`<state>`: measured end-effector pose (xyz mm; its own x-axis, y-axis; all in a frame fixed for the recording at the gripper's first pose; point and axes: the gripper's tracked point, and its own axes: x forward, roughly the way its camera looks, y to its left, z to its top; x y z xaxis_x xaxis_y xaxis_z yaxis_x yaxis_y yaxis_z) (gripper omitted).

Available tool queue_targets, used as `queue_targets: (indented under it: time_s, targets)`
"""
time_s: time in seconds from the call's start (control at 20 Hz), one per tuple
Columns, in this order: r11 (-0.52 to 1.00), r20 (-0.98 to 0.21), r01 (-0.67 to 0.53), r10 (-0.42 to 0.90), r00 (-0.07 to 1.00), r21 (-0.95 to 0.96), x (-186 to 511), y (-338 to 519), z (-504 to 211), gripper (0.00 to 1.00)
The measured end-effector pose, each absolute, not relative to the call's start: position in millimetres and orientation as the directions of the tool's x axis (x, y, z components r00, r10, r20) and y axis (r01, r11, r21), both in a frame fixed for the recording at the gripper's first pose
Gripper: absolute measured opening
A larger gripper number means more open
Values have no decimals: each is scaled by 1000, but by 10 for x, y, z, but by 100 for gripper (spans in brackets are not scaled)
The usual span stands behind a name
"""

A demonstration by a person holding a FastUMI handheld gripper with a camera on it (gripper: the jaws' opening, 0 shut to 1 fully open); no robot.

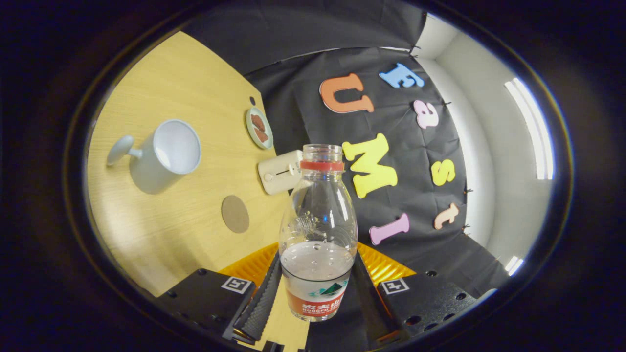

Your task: Take the bottle from table, then pour the juice into the cup, finally place the bottle on the coaster

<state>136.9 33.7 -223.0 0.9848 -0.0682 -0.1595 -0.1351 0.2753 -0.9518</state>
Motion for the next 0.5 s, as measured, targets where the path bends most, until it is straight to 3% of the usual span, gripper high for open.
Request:
queue_targets:
  time_s: [0.5]
  targets:
    - [94,-147,-136,-113,983,-986,1377,413,-2340,81]
